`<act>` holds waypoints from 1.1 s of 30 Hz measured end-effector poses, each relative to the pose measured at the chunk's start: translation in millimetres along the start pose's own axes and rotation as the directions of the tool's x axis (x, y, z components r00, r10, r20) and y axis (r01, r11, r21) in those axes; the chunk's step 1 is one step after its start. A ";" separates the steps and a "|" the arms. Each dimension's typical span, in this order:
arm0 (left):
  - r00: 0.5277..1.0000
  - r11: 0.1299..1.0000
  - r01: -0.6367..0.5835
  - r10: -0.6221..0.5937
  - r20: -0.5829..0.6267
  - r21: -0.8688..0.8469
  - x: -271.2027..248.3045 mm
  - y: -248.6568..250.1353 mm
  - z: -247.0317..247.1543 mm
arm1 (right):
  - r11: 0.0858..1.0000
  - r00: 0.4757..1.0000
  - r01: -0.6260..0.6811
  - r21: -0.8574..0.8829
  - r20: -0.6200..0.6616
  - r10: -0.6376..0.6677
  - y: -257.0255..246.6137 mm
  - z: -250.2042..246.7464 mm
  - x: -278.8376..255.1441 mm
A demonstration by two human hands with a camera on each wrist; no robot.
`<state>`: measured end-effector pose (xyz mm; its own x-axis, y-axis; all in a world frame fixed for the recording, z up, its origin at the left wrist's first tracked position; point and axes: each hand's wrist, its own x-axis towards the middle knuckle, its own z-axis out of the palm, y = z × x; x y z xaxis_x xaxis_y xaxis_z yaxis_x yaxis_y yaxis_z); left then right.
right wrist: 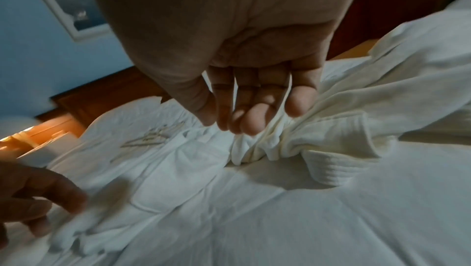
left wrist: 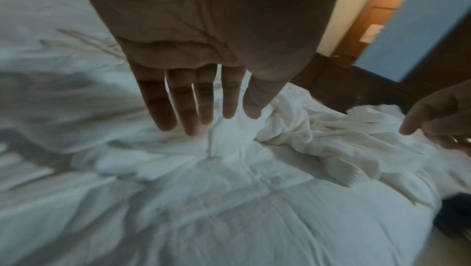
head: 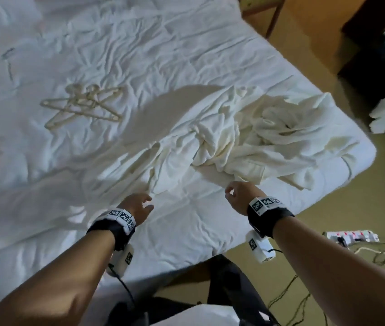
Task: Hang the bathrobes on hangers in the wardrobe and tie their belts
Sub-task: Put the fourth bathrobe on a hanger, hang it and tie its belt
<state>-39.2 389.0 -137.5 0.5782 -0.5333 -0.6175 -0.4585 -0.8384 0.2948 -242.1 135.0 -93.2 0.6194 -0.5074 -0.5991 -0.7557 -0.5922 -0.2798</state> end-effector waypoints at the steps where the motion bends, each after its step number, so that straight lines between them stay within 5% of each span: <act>1: 0.999 0.998 0.051 -0.051 -0.009 -0.028 4.2 1.5 5.7 | 0.999 0.999 0.025 -0.033 0.038 -0.024 1.9 -4.0 18.1; 8: 0.939 0.916 0.321 -0.340 -0.041 -0.239 20.7 -6.7 21.6 | 0.910 0.921 0.358 -0.208 0.238 -0.308 -49.7 -18.9 130.5; 16: 0.849 0.874 0.400 -0.467 -0.249 -0.276 37.3 -70.8 3.7 | 0.743 0.787 0.617 -0.262 0.222 -0.576 -175.0 -0.6 215.2; 21: 0.783 0.780 0.496 -0.592 -0.192 -0.382 51.8 -113.7 1.1 | 0.658 0.735 0.678 -0.328 0.289 -0.614 -257.2 16.4 276.3; 25: 0.831 0.786 0.457 -0.544 -0.117 -0.417 45.9 -131.7 22.0 | 0.574 0.747 0.664 -0.479 0.424 -0.512 -310.6 28.5 329.5; 29: 0.859 0.788 0.423 -0.505 -0.079 -0.447 43.1 -160.1 35.5 | 0.482 0.776 0.626 -0.613 0.428 -0.463 -357.4 40.9 372.1; 33: 0.885 0.757 0.296 -0.446 -0.130 -0.583 57.5 -196.8 25.0 | 0.497 0.788 0.612 -0.615 0.422 -0.448 -392.5 57.9 419.8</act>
<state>67.4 526.2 -249.3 0.8042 -0.1128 -0.5835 0.2174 -0.8580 0.4654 302.2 190.7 -278.4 0.7372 0.1294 -0.6632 0.1340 -0.9900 -0.0441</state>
